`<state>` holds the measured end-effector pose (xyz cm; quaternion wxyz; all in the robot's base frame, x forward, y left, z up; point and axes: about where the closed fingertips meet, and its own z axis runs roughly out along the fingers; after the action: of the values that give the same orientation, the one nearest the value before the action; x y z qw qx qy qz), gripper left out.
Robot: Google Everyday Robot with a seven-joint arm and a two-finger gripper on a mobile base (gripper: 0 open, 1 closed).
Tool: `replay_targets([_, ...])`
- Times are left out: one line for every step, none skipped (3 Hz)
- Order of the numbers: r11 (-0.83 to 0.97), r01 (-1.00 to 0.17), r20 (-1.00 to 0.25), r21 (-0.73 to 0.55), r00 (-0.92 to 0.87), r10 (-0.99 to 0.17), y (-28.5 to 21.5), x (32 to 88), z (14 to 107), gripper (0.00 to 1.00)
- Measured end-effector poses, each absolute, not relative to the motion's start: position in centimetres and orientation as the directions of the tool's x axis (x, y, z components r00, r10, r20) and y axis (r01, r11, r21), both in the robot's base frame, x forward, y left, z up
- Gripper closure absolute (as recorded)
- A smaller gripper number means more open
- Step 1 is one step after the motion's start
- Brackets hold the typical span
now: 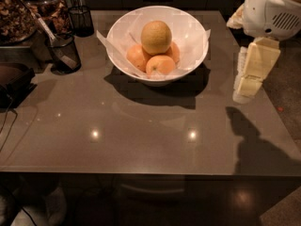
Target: Pick orange from white bowl
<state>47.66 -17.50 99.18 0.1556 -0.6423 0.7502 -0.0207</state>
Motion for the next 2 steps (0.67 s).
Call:
replay_targets([0.085, -0.962, -0.206, -0.258, -0.032, -0.978, -15.43, 48.43, 100.10, 0.00])
replay_targets([0.088, -0.958, -0.212, -0.275, -0.029, -0.977, -15.29, 48.68, 100.37, 0.00])
